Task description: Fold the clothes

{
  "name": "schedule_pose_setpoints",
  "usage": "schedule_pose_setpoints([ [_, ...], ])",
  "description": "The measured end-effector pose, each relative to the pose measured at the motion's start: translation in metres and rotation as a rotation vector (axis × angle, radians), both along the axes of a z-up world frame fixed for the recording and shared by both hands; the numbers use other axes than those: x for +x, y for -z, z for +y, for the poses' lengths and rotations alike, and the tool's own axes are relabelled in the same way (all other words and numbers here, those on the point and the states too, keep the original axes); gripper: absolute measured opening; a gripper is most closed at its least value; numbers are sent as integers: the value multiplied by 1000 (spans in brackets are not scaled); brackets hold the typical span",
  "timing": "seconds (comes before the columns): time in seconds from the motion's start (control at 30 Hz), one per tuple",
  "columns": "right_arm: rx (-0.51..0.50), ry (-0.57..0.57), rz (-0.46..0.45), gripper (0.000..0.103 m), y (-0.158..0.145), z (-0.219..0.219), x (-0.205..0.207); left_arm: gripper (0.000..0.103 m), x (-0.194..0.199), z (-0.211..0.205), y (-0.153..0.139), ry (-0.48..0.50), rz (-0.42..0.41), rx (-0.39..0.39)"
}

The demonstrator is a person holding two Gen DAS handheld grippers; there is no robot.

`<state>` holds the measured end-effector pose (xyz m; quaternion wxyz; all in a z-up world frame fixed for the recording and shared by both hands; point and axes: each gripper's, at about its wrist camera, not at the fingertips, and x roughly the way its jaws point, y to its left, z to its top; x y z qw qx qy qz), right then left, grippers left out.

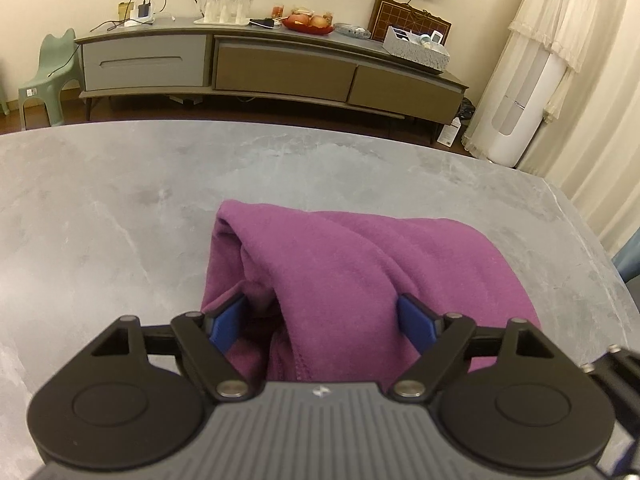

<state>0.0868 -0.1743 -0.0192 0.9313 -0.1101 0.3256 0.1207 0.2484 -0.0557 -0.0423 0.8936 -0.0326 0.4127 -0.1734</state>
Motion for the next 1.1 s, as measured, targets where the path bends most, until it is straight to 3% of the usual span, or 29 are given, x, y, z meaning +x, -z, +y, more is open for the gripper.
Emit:
schedule_pose_setpoints([
  [0.1,-3,5,-58,61,-5,12,-2,84,1,1,0,5,3,-1],
  [0.3,-21,-2,-9,63,15,24,7,82,2,3,-5,19,11,0],
  [0.4,-30,-5,33,62,10,24,8,71,-1,5,-18,21,-19,-18],
  [0.5,-39,2,61,59,2,26,8,71,-2,14,-34,-3,-74,-32],
  [0.53,-35,-3,25,57,-4,31,6,70,1,17,-36,-15,-83,-23],
  [0.67,-15,-49,-127,57,-18,57,1,68,23,32,-17,-84,-45,27],
  [0.73,-11,-84,-121,54,-6,73,10,69,30,37,-3,-91,-18,31],
  [0.83,-84,-103,-77,55,22,94,18,73,34,40,9,-90,4,43],
  [0.97,-134,-102,-88,55,26,105,12,78,37,40,11,-83,2,63],
  [1.1,-161,-99,-111,55,31,114,-4,76,30,43,5,-88,-9,62],
])
